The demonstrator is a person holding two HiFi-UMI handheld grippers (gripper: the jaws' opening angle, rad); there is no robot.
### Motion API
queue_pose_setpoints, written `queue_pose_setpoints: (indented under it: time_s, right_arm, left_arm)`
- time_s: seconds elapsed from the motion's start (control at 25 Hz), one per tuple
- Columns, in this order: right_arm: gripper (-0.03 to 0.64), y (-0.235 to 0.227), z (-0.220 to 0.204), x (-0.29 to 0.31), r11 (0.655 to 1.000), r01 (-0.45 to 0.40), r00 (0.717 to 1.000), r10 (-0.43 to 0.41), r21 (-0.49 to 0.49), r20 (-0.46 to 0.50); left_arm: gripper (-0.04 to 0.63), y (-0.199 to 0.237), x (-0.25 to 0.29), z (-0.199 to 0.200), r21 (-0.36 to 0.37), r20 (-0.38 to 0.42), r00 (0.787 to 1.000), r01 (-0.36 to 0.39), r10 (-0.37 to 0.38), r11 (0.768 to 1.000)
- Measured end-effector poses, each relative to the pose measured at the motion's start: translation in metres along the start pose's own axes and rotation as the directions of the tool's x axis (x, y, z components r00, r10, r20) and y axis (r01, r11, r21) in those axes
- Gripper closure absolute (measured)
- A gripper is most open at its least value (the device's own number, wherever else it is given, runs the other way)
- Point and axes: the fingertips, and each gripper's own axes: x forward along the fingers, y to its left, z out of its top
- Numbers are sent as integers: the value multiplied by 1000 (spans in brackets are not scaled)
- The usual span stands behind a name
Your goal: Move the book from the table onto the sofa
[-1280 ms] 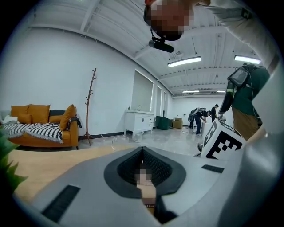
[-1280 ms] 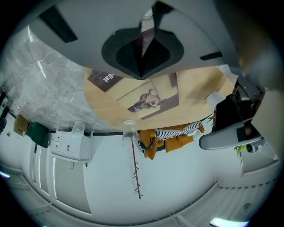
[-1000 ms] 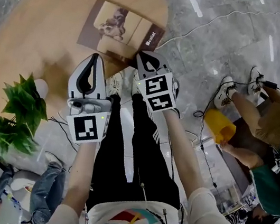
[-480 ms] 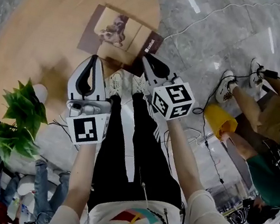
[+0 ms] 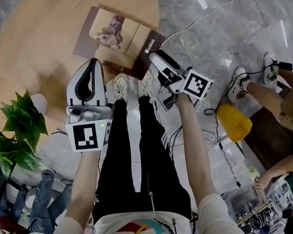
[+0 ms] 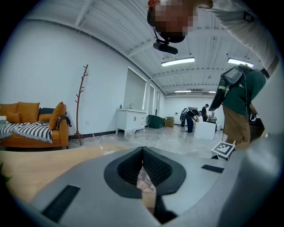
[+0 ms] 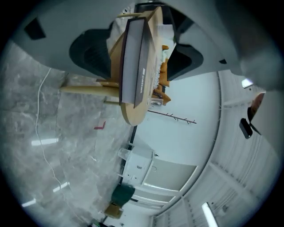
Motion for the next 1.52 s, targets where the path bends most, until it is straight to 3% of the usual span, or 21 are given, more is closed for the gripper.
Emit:
queue_pose_setpoints:
  time_s: [0.12, 0.4, 0.52, 0.76, 0.96, 1.2, 1.52]
  right_arm:
    - [233, -2, -14, 3, 991, -114, 992, 117, 74, -43]
    - [235, -8, -28, 10, 963, -191, 979, 202, 191, -40]
    - [255, -10, -35, 13, 957, -195, 977, 210, 216, -47]
    - [390, -16, -40, 16, 956, -183, 978, 201, 228, -57]
    - [452, -9, -41, 17, 936, -231, 968, 248, 264, -32]
    - [459, 1, -42, 13, 926, -257, 962, 272, 278, -18]
    - [459, 30, -16, 0, 928, -287, 958, 273, 238, 90]
  left_arm:
    - [589, -1, 1, -5, 5, -7, 1000, 6, -6, 1000]
    - [589, -5, 5, -17, 2, -27, 1000, 14, -14, 1000]
    - [589, -6, 6, -19, 2, -29, 999, 14, -14, 1000]
    - [589, -10, 12, -20, 8, -35, 999, 16, -16, 1000]
    - [589, -9, 14, -22, 7, -39, 999, 10, -9, 1000]
    - [589, -7, 15, -21, 8, -40, 999, -1, 1, 1000]
    - [589, 5, 12, 0, 3, -4, 1000, -29, 29, 1000]
